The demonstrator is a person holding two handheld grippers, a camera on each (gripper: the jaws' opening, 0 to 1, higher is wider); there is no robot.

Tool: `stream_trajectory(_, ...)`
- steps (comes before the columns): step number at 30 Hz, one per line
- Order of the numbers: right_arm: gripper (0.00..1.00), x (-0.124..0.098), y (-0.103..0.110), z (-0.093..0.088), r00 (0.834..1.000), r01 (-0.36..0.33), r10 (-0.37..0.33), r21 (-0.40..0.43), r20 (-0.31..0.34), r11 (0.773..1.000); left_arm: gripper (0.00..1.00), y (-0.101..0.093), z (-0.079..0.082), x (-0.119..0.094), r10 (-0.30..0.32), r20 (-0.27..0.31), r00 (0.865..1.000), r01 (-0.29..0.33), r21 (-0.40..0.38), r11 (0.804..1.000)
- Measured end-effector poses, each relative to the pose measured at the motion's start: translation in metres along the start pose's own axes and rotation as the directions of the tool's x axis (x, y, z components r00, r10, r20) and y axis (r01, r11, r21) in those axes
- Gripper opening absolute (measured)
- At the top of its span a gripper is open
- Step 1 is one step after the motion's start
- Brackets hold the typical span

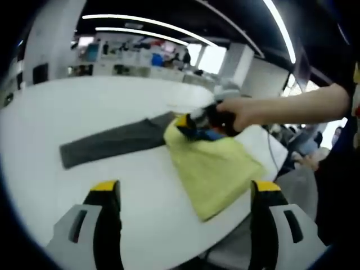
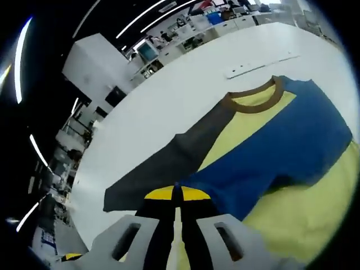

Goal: Fold the garment on the visible template until the final outline fits inside the template.

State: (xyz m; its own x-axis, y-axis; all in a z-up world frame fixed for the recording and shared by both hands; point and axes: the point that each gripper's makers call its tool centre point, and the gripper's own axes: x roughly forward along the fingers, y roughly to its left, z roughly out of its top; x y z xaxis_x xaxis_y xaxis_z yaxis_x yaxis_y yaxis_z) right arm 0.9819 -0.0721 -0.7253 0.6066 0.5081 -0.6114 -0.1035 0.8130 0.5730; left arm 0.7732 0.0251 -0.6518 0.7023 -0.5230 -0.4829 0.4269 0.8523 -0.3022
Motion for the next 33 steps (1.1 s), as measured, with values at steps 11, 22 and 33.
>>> stream_trajectory(11, 0.03, 0.019, -0.004, -0.012, 1.0, 0.016, -0.016, 0.048, -0.006, 0.999, 0.91, 0.006, -0.009, 0.001, 0.007, -0.02, 1.0, -0.007, -0.02, 1.0)
stream_trajectory(22, 0.03, 0.03, -0.007, -0.015, 1.0, 0.019, -0.019, -0.002, -0.02, 1.0, 0.91, 0.01, -0.009, 0.006, 0.005, -0.025, 1.0, -0.005, -0.022, 1.0)
stream_trajectory(33, 0.03, 0.032, -0.003, -0.02, 0.999, 0.007, -0.008, -0.047, -0.033, 0.999, 0.91, 0.01, -0.014, 0.009, 0.001, -0.039, 0.999, -0.002, -0.024, 1.0)
